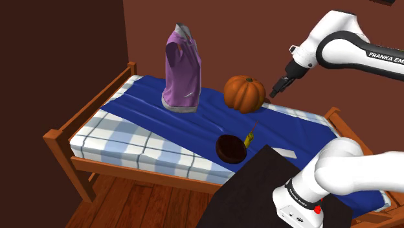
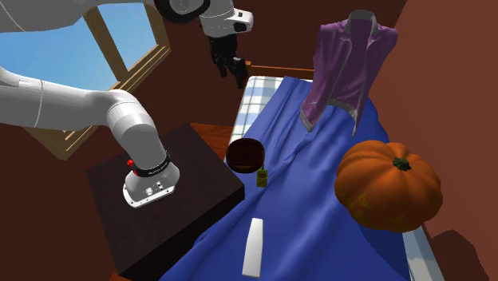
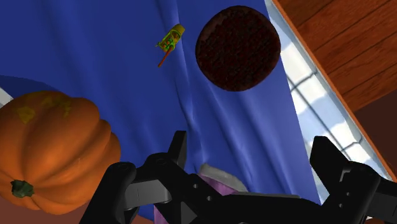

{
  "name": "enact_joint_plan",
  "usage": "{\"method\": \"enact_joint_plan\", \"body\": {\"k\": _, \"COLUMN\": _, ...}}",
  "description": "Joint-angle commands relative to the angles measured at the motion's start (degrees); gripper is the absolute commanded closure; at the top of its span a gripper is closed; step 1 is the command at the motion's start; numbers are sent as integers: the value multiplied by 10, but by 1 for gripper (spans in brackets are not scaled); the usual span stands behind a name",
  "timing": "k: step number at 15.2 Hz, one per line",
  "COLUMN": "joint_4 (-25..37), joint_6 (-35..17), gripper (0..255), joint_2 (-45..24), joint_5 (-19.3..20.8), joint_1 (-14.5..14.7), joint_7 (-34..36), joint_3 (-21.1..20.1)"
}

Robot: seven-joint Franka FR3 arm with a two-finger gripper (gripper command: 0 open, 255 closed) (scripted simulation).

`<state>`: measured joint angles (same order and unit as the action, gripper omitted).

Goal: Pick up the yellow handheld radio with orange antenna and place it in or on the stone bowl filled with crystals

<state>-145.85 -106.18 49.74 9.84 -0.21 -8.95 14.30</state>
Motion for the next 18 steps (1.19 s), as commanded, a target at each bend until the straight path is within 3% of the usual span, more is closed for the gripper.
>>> {"method": "enact_joint_plan", "body": {"k": 1, "joint_4": -29, "joint_6": -34, "gripper": 0, "joint_2": -3, "joint_5": 8, "joint_1": -3, "joint_7": -25, "joint_3": 26}}
{"method": "enact_joint_plan", "body": {"k": 11, "joint_4": -113, "joint_6": -220, "gripper": 0, "joint_2": -103, "joint_5": 44, "joint_1": 1, "joint_7": -170, "joint_3": 187}}
{"method": "enact_joint_plan", "body": {"k": 15, "joint_4": -120, "joint_6": -303, "gripper": 0, "joint_2": -180, "joint_5": 32, "joint_1": 32, "joint_7": -244, "joint_3": 269}}
{"method": "enact_joint_plan", "body": {"k": 18, "joint_4": -115, "joint_6": -365, "gripper": 0, "joint_2": -251, "joint_5": -4, "joint_1": 83, "joint_7": -317, "joint_3": 346}}
